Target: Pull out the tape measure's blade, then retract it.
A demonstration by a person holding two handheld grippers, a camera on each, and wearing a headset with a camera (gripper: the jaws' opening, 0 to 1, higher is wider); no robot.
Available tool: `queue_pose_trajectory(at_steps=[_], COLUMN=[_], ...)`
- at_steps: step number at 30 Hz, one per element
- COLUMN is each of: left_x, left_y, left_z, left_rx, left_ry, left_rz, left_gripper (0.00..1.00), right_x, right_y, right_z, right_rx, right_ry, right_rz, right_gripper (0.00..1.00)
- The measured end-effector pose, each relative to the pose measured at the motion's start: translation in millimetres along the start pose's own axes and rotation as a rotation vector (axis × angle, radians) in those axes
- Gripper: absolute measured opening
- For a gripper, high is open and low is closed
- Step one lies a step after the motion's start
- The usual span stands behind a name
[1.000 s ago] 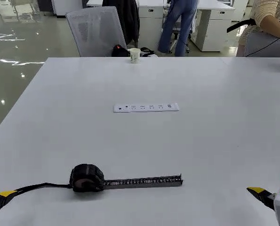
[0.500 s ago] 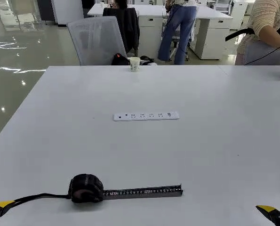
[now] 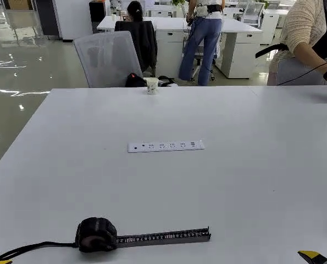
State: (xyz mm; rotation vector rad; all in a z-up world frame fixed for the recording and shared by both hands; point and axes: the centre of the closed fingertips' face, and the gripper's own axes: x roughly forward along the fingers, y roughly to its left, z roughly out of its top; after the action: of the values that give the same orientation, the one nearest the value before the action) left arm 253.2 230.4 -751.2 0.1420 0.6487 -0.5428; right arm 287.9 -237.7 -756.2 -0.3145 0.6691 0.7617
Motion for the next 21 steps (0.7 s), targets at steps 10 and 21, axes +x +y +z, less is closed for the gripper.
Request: queue_pose_trajectory(at_steps=[10,21], left_x=[3.7,28.6], left_y=[11.0,-0.6], left_z=[9.4,31.6], left_rx=[0.007,-0.049], left_ry=[-0.006,-0.011], left_rz=[0.058,0.011], left_gripper=[0.94,0.99], right_x=[1.9,13.8], right_y=[-5.2,-15.6], right_z=[4.8,14.7], right_rx=[-0.017,-0.205], right_ry=[0.039,0.119], right_rz=[0.035,0.101], right_gripper=[0.99,0.99])
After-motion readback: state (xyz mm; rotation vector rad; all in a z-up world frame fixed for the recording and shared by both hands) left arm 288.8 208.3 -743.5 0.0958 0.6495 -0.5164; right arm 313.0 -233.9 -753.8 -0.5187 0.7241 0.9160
